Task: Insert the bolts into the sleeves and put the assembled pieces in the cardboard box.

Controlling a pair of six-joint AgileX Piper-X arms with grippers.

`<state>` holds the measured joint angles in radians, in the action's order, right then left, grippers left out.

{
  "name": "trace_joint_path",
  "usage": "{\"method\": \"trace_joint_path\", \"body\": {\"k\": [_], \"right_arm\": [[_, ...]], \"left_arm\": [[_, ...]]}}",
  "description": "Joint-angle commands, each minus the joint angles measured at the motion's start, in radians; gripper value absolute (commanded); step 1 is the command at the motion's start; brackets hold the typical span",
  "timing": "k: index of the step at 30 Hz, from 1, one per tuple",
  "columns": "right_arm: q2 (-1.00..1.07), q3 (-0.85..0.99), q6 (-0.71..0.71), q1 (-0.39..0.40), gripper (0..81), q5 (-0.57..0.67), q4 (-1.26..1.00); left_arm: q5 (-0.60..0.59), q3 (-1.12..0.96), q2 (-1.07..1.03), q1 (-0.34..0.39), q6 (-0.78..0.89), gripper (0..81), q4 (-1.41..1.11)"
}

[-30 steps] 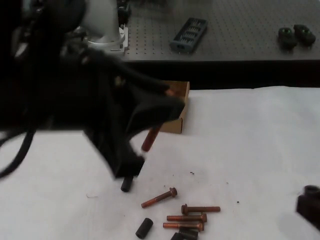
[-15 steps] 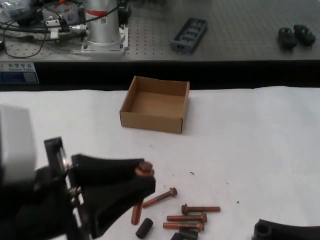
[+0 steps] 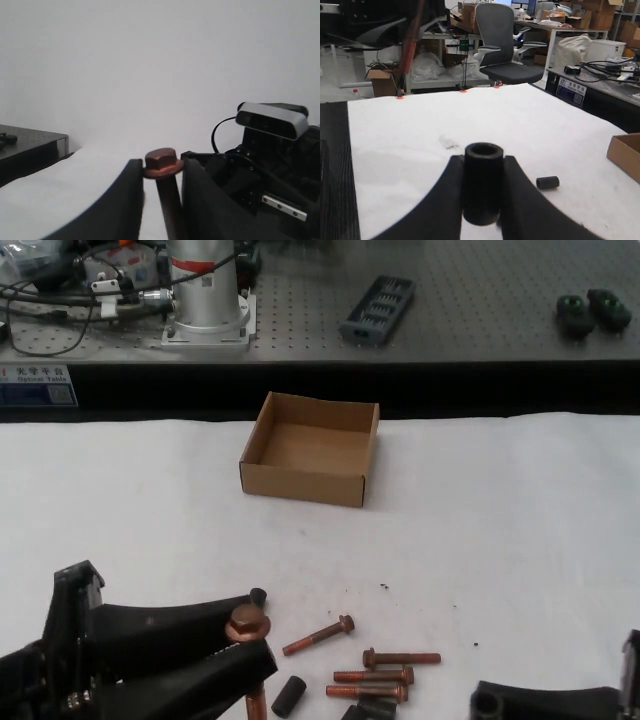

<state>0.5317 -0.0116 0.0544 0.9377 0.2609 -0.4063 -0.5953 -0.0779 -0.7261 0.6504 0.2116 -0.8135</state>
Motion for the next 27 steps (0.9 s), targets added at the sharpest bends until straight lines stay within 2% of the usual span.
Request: {"method": "trace_joint_path", "body": {"k": [1, 8, 13, 17, 27], "right_arm": [[0.145, 0.012, -0.019, -0.004, 5.5, 0.061, -0.168], [0.41, 0.012, -0.041, -0.004, 5.5, 0.116, -0.493], [0.548, 0.012, -0.054, -0.004, 5.5, 0.123, -0.682], [0.625, 0.015, -0.106, -0.004, 5.5, 0.166, -0.693], [0.674, 0.021, -0.099, -0.004, 5.5, 0.247, -0.715]], "left_arm": [[-0.023, -0.001, 0.003, 0.01, 0.021, 0.6, -0.021], [-0.003, -0.001, -0.068, 0.078, -0.029, 0.6, -0.09], [0.08, -0.001, -0.129, 0.146, -0.112, 0.6, -0.121], [0.102, -0.001, -0.171, 0.176, -0.122, 0.6, -0.204], [0.121, -0.012, -0.249, 0.176, -0.118, 0.6, -0.253]]}}
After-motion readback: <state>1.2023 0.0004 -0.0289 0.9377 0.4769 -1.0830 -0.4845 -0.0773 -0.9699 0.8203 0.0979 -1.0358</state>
